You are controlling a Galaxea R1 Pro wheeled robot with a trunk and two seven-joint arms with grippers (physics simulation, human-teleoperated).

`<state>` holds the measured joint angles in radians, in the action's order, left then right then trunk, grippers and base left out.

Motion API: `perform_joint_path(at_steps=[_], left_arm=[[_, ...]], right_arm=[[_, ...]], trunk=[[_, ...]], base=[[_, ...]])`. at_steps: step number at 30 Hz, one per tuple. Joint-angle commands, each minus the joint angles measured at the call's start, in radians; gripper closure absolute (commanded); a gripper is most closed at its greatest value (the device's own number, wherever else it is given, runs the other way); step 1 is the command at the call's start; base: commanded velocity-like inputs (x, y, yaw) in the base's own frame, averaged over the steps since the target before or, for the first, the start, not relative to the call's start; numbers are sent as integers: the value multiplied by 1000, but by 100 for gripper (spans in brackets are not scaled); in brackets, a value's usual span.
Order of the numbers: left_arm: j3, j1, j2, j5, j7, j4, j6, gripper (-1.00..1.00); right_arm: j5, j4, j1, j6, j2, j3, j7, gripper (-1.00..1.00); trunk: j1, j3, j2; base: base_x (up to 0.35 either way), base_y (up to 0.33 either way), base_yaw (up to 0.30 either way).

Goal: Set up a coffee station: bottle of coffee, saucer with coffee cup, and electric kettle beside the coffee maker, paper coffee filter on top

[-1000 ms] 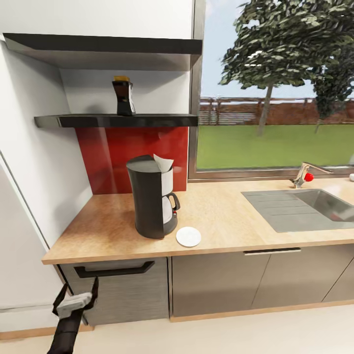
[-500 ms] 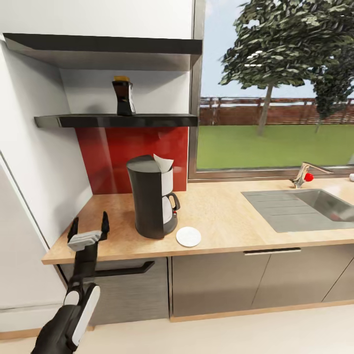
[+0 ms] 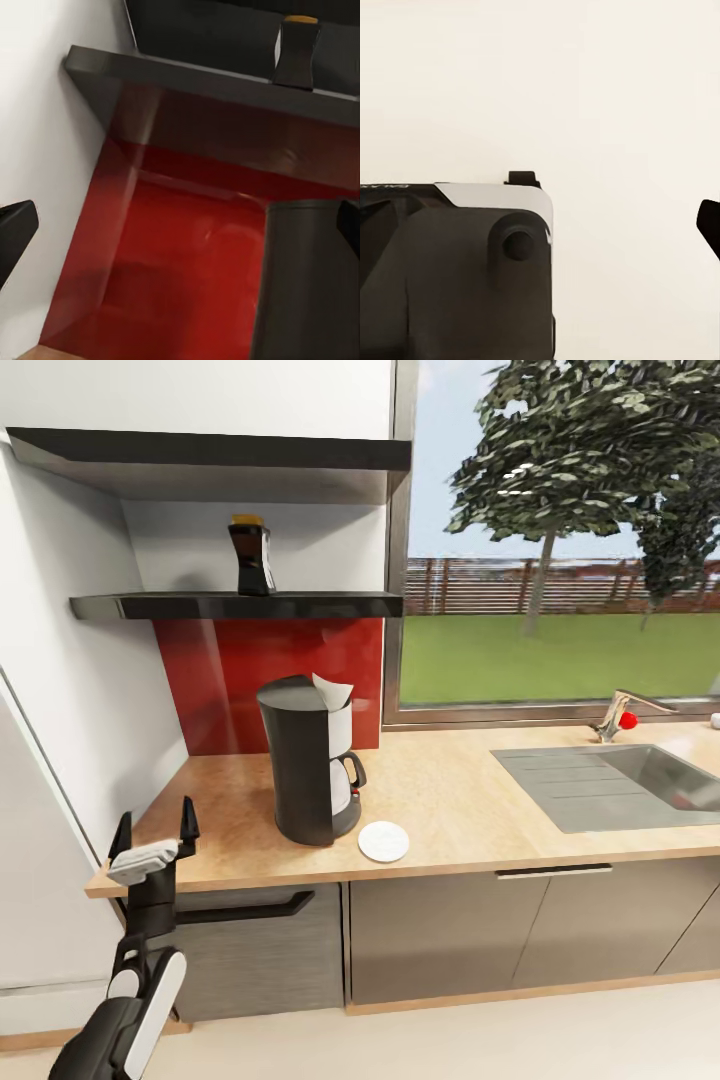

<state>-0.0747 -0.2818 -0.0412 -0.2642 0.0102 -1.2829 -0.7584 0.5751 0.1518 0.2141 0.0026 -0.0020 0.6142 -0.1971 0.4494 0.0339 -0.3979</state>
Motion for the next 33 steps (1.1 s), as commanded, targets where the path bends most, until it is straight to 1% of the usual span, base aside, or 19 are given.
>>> perform_joint_path(at_steps=[1, 7, 10, 13, 16, 23, 24, 26, 27, 30, 31, 33], left_arm=[[1, 5, 0, -2, 1, -6, -7, -100], [5, 39, 0, 2, -2, -35, 1, -100], [8, 55, 5, 4, -2, -40, 7, -100], [12, 72, 22, 9, -4, -57, 11, -100], [24, 57, 35, 10, -5, -73, 28, -100], [64, 17, 45, 11, 9, -104, 68, -100], [107, -131, 48, 12, 18, -106, 220, -100], [127, -188, 54, 24, 41, -109, 262, -100], [132, -202, 54, 28, 48, -109, 276, -100], [155, -270, 60, 68, 97, -114, 358, -100], [163, -292, 63, 82, 112, -115, 378, -100], [172, -323, 67, 101, 127, -116, 397, -100]], right_arm=[[8, 1, 1, 0, -1, 8, -5, -100], [8, 0, 1, 0, -1, 9, -5, -100], [7, -5, 1, 0, -1, 9, -5, -100], [7, -15, 1, 0, -1, 9, -5, -100], [7, -18, 1, 0, 0, 9, -5, -100], [8, -47, 1, -1, -1, 9, -5, -100], [9, -63, 1, -1, -1, 9, -5, -100], [9, -69, 1, -2, -1, 9, -5, -100], [9, -70, 1, -3, -1, 9, -5, -100], [9, -73, 1, -4, -1, 9, -5, -100], [9, -73, 1, -4, -1, 9, -5, -100], [9, -74, 1, -4, -1, 9, -5, -100]], trunk=[[1, 2, -2], [1, 2, -2], [1, 2, -2], [1, 2, -2], [1, 2, -2], [1, 2, -2], [1, 2, -2], [1, 2, -2], [1, 2, -2], [1, 2, -2], [1, 2, -2], [1, 2, -2]], base=[[0, 0, 0], [0, 0, 0], [0, 0, 0], [0, 0, 0], [0, 0, 0], [0, 0, 0], [0, 0, 0], [0, 0, 0], [0, 0, 0], [0, 0, 0], [0, 0, 0], [0, 0, 0]])
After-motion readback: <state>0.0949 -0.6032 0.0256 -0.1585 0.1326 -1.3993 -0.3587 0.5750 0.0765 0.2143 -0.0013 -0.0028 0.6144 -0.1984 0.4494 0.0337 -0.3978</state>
